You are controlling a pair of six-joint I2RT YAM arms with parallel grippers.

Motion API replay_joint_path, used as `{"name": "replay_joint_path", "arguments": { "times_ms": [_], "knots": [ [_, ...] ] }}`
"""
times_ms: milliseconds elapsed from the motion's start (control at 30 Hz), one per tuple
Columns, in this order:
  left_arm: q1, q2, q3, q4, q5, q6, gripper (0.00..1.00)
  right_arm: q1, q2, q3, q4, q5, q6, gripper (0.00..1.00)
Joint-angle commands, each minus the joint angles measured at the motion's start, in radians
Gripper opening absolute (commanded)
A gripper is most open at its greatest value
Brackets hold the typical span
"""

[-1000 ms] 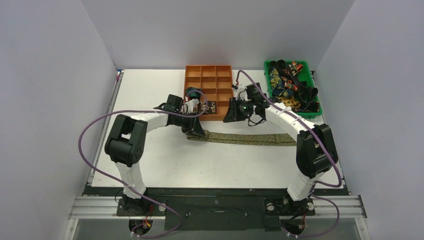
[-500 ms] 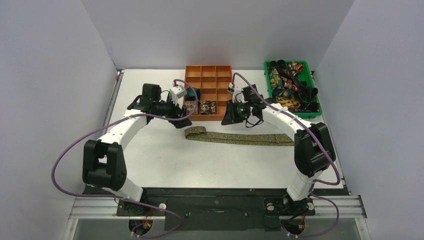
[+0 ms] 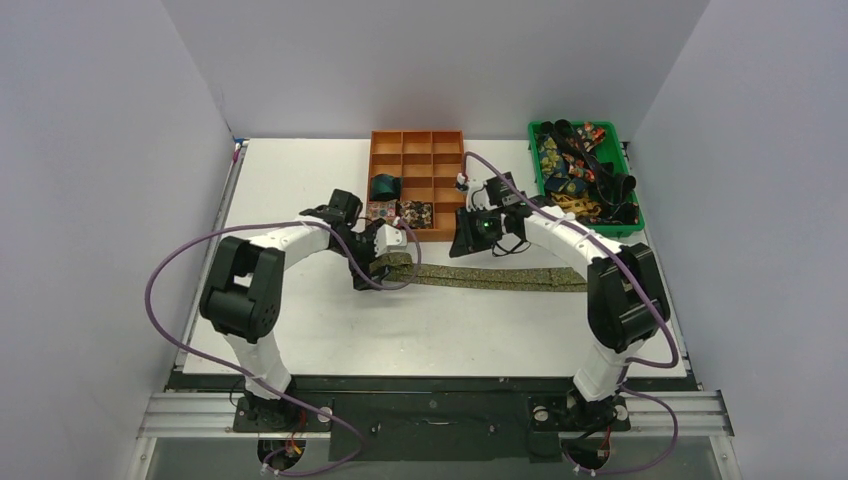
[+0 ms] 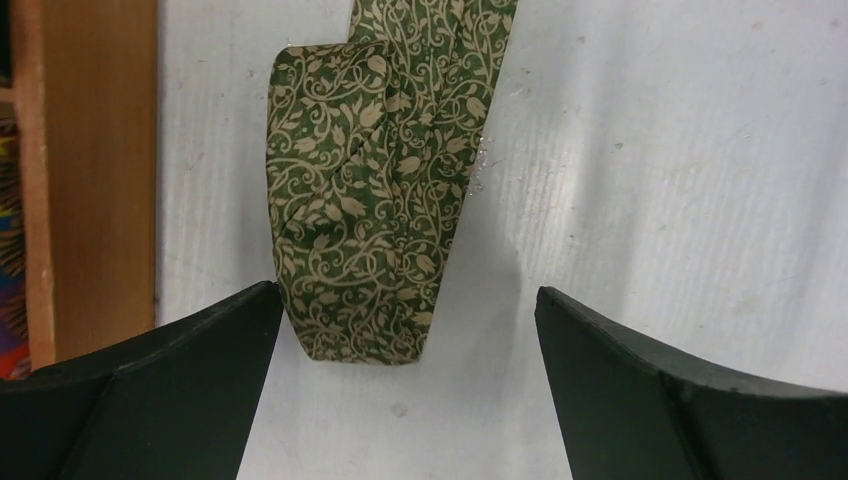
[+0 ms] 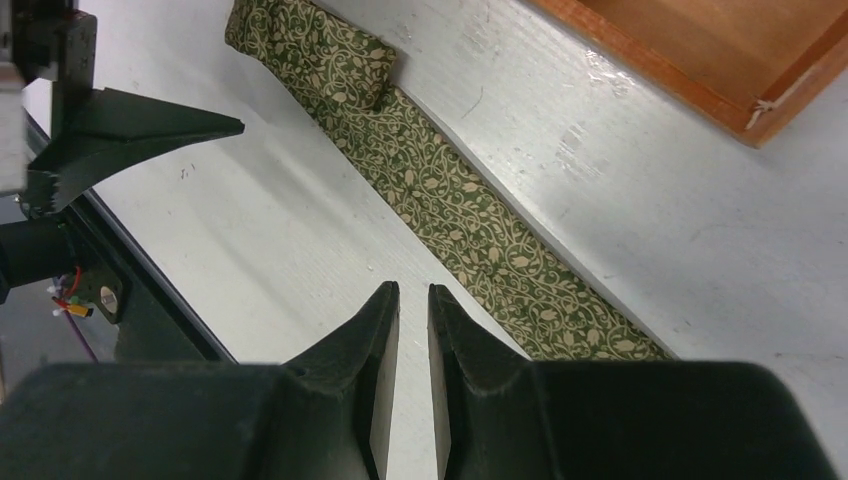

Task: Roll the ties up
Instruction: Roll the tie at the center of the board.

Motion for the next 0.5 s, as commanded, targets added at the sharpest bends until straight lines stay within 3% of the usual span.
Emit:
{"name": "replay_joint_path", "arguments": {
  "times_ms": [0,167,300,467],
  "knots": [
    [-0.028,0.059,0.077,-0.026,-0.07,0.136,0.99,-0.022,-0.087,0.02,-0.026,0.028,-0.057,0.15],
    [-0.068,0.109,0.086,0.03,-0.137,0.147,1.0,-0.028,-0.113,0.008,-0.053,0.045,-0.092,0.15],
    [-0.089,0.147,0.107,0.025,-0.146,0.156,0.88,-0.039,-0.124,0.001,-0.067,0.052,-0.107,0.15],
    [-0.106,0.156,0.113,-0.021,-0.164,0.187,0.55,-0.051,-0.131,-0.016,-0.082,0.048,-0.127,0.15]
  ]
}}
